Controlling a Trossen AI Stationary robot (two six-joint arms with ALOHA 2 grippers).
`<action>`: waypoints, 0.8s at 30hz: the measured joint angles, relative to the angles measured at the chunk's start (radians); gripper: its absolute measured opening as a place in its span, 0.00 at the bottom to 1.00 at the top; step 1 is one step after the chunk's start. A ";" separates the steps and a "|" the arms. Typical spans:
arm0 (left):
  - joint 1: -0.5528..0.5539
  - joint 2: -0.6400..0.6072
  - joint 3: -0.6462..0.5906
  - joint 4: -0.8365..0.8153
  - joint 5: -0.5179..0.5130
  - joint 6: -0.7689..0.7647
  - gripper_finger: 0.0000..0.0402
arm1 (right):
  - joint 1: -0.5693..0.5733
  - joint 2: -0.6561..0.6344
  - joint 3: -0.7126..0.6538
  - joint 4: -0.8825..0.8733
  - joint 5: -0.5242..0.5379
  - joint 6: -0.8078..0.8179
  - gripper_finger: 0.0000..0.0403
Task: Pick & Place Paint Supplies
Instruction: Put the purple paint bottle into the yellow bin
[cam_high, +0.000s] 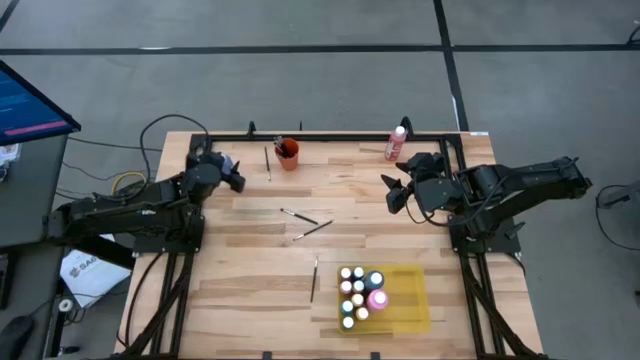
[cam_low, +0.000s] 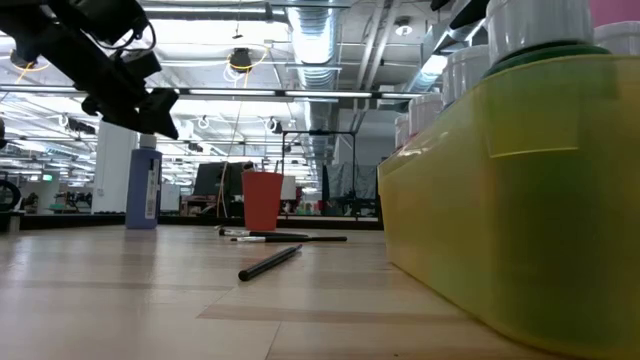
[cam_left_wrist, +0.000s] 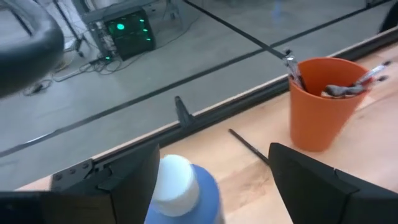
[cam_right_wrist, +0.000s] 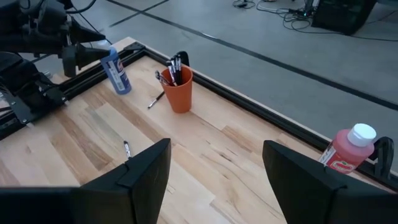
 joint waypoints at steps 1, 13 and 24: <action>0.004 0.000 0.000 0.001 -0.009 -0.001 0.73 | 0.000 0.000 0.000 0.000 0.000 -0.002 0.62; 0.076 -0.003 -0.040 0.046 0.062 -0.036 0.48 | 0.001 0.000 0.000 0.001 0.000 -0.002 0.62; 0.077 -0.001 -0.043 0.101 0.089 0.042 0.11 | 0.001 0.000 0.000 0.008 0.000 -0.002 0.62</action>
